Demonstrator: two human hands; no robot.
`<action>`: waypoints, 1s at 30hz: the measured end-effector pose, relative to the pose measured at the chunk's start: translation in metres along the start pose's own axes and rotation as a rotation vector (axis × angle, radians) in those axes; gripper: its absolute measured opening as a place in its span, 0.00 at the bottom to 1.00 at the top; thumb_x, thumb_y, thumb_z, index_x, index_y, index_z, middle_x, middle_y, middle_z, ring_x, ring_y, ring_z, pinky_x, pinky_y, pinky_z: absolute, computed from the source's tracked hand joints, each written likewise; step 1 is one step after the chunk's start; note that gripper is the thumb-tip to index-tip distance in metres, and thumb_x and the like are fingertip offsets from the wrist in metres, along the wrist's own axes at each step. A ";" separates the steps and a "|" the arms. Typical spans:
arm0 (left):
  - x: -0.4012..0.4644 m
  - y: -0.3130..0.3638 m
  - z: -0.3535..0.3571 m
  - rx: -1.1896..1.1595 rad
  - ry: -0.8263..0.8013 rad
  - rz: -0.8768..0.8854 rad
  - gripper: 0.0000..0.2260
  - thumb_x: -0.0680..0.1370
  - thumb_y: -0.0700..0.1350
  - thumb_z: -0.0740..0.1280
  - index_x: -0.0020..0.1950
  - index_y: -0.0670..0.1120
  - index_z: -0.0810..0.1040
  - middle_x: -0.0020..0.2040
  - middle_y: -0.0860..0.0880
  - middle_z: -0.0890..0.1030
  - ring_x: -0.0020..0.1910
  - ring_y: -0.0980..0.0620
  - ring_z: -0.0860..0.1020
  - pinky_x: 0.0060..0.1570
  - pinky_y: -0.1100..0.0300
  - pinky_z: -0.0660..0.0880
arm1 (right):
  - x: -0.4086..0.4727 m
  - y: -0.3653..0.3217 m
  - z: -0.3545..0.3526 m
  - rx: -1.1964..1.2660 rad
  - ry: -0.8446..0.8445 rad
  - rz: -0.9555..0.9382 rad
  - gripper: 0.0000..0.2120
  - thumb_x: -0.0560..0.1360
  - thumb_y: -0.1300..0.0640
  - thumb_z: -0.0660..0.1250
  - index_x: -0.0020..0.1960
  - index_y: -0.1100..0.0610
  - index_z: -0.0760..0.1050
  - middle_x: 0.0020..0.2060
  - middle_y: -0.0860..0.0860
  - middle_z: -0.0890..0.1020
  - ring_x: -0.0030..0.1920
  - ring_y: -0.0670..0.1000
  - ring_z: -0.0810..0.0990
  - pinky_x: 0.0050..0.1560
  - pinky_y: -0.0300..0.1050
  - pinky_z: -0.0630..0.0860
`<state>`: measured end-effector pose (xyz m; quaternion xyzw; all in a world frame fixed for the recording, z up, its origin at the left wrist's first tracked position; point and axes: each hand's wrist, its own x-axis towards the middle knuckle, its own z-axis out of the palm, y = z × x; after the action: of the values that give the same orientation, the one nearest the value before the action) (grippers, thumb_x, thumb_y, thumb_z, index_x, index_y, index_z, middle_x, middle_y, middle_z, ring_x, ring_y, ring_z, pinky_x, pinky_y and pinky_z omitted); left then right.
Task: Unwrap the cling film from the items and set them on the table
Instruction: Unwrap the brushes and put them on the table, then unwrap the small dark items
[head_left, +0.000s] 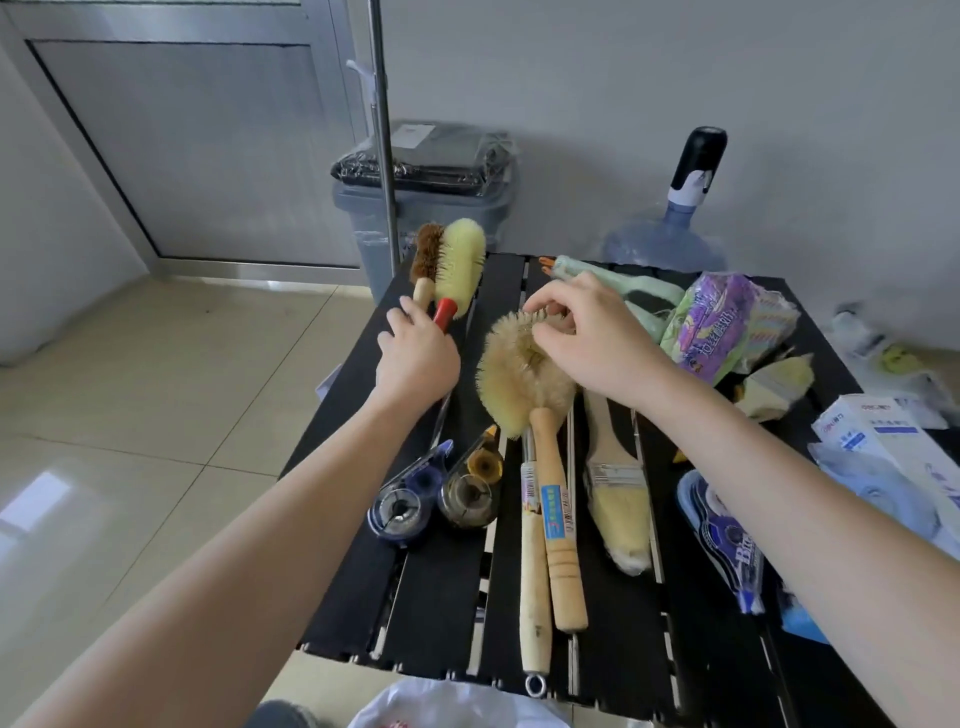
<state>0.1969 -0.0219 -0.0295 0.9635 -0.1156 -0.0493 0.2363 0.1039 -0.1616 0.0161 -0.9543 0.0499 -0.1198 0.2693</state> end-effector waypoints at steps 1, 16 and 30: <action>0.002 0.003 0.003 0.015 0.006 0.005 0.30 0.83 0.47 0.54 0.77 0.35 0.43 0.74 0.35 0.55 0.70 0.34 0.60 0.67 0.46 0.61 | 0.001 0.005 -0.001 0.001 0.007 0.015 0.11 0.78 0.58 0.61 0.60 0.54 0.75 0.52 0.50 0.68 0.58 0.51 0.69 0.56 0.41 0.64; 0.003 0.016 0.007 -0.190 -0.126 -0.131 0.33 0.81 0.57 0.51 0.78 0.43 0.42 0.79 0.44 0.47 0.76 0.39 0.48 0.72 0.45 0.50 | -0.010 0.043 -0.001 0.038 0.025 0.137 0.17 0.78 0.59 0.62 0.66 0.56 0.70 0.55 0.52 0.69 0.57 0.55 0.73 0.62 0.50 0.70; -0.029 0.053 0.010 0.094 -0.046 0.594 0.27 0.79 0.58 0.60 0.77 0.59 0.55 0.79 0.50 0.51 0.78 0.45 0.47 0.74 0.45 0.47 | -0.002 0.064 -0.008 -0.214 -0.090 0.152 0.33 0.74 0.68 0.60 0.76 0.49 0.59 0.69 0.56 0.63 0.62 0.60 0.72 0.52 0.51 0.73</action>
<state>0.1568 -0.0652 -0.0126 0.8960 -0.4000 0.0055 0.1927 0.0983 -0.2196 -0.0107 -0.9754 0.1225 -0.0500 0.1763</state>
